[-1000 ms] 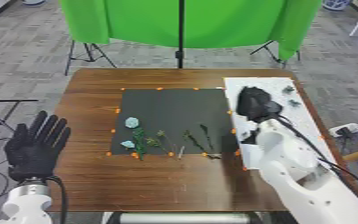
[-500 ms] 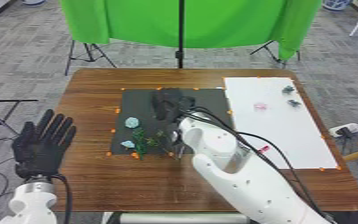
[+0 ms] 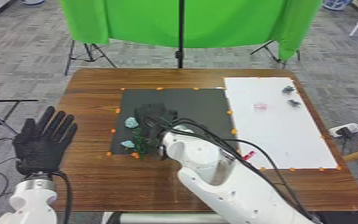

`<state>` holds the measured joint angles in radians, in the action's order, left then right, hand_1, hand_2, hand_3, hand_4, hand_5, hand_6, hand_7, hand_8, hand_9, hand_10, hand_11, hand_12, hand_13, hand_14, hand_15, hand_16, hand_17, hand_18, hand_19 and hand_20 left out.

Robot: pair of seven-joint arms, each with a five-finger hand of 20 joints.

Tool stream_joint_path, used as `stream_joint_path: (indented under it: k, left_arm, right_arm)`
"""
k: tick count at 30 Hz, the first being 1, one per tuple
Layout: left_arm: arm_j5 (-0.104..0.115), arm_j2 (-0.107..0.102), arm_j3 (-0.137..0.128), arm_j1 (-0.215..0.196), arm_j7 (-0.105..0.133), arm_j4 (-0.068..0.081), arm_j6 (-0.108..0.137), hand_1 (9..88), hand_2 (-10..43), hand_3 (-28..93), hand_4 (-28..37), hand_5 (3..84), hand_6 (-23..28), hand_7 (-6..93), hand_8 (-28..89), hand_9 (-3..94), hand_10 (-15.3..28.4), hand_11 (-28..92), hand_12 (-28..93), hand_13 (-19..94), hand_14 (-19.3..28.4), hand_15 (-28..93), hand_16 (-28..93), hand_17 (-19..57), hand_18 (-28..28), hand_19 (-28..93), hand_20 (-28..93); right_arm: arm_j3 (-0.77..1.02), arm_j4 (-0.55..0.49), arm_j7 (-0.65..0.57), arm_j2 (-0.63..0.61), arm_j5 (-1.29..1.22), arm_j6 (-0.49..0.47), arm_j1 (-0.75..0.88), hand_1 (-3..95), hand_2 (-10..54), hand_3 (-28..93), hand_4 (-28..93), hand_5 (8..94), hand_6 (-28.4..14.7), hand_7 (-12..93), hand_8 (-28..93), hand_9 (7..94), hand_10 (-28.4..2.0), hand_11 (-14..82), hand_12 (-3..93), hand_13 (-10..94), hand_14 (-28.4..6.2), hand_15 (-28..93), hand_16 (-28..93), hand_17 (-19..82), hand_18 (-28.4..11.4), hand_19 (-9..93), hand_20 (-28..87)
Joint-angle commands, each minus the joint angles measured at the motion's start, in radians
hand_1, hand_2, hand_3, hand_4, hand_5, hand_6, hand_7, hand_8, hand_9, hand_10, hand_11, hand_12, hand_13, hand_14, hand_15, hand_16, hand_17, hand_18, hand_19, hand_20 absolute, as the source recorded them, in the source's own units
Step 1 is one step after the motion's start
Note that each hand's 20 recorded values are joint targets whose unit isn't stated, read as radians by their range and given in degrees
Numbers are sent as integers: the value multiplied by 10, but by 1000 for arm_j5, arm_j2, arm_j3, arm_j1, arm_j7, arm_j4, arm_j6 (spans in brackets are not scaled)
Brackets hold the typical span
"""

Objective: Arrange flowers

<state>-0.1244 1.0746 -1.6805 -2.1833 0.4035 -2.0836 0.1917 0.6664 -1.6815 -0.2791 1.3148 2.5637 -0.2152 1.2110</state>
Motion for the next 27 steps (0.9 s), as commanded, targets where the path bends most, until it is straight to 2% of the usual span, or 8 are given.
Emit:
stream_joint_path:
  k: [1,3,6,8,15,19,23,27]
  left_arm:
    - [8,0,3,-15,-5,2,9,282,85,787,-283,416,100,99,-97,352,161,185,84,259,166,349,-76,-96,149,367,115]
    - [13,0,6,-14,-2,1,11,281,85,788,-283,416,100,100,-97,352,161,184,83,259,166,349,-76,-96,148,368,115]
    - [12,-2,1,-20,-1,-2,10,281,86,787,-283,416,100,100,-97,352,162,186,84,259,166,348,-77,-96,148,367,115]
    - [13,-2,-3,-21,-1,-3,12,281,85,788,-283,416,100,100,-97,352,162,186,84,259,166,350,-76,-96,148,368,115]
    - [12,4,-9,-31,-3,-5,11,281,85,788,-283,417,100,101,-98,352,161,186,83,259,166,349,-77,-96,148,368,115]
    - [12,11,-11,-36,-10,-6,9,281,85,789,-283,417,100,100,-98,352,161,186,83,259,166,349,-77,-96,148,367,115]
    - [14,11,-23,-41,-10,-8,21,281,86,788,-283,416,101,99,-98,353,161,187,83,259,166,350,-76,-96,148,368,115]
    - [7,27,-23,-40,-16,-8,9,282,86,788,-283,416,100,100,-98,352,161,187,83,259,165,348,-77,-96,149,369,115]
  right_arm:
    - [6,16,15,8,33,-25,14,605,-95,712,-283,680,-13,299,-65,752,-124,134,379,630,-86,555,357,330,-237,916,429]
    - [15,16,32,11,25,-46,16,603,-95,715,-283,676,-9,267,-82,741,-124,140,365,627,-88,558,357,330,-237,916,433]
    - [23,1,26,10,5,-85,22,600,-95,716,-283,660,4,205,-151,679,-133,218,222,602,-99,576,356,323,-238,918,451]
    - [23,-1,15,6,9,-73,24,595,-95,721,-283,654,2,192,-148,667,-137,230,195,588,-102,583,355,321,-237,919,454]
    - [51,-23,-1,2,-23,-74,35,533,-95,771,-283,646,-9,191,-144,642,-149,233,181,564,-121,630,314,317,-239,922,461]
    - [81,-65,-31,-7,-62,-57,49,482,-95,823,-283,606,-28,187,-142,603,-163,243,178,535,-143,680,258,309,-241,927,466]
    - [149,-127,-62,-15,-167,-141,57,463,-95,833,-283,599,-32,182,-140,580,-173,226,171,524,-151,696,226,301,-242,923,464]
    - [234,-154,-100,-62,-181,-78,55,453,-95,830,-283,584,-40,164,-135,562,-181,190,162,512,-159,685,196,293,-246,910,458]
